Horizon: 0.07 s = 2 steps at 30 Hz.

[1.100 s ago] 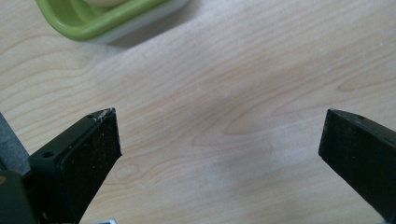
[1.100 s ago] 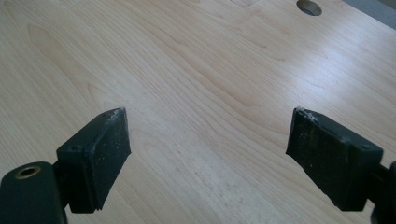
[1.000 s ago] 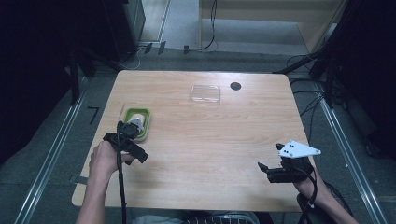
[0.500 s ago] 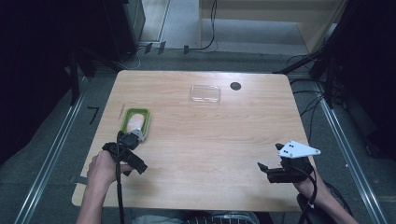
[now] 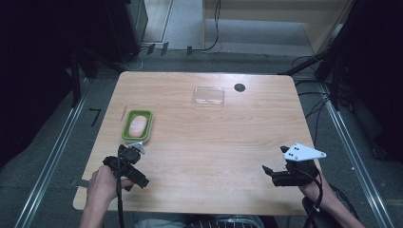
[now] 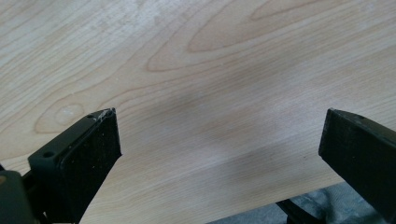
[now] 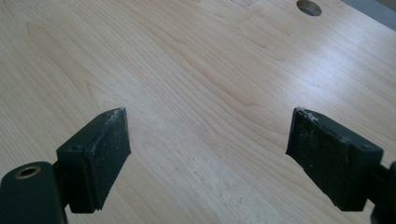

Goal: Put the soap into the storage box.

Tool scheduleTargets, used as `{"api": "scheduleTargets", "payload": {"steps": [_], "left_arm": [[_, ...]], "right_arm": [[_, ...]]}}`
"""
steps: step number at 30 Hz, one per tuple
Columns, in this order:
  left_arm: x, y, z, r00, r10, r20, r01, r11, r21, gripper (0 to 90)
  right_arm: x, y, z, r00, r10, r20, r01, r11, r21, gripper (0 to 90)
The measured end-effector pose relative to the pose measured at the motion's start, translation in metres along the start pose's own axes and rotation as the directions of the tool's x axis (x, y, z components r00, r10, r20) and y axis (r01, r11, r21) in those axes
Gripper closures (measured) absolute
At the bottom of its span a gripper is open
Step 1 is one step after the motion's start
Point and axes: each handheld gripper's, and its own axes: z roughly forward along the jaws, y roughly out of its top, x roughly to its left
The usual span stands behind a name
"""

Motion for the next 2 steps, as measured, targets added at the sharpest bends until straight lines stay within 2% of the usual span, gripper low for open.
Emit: {"api": "scheduleTargets", "payload": {"steps": [2], "left_arm": [[0.0003,-0.0001,0.0003,1.0,-0.006,0.0,0.006,0.9997,-0.023,0.0]], "right_arm": [[-0.0011,-0.0008,-0.0002,1.0,0.002,0.002,-0.002,1.0,-0.003,13.3]]}}
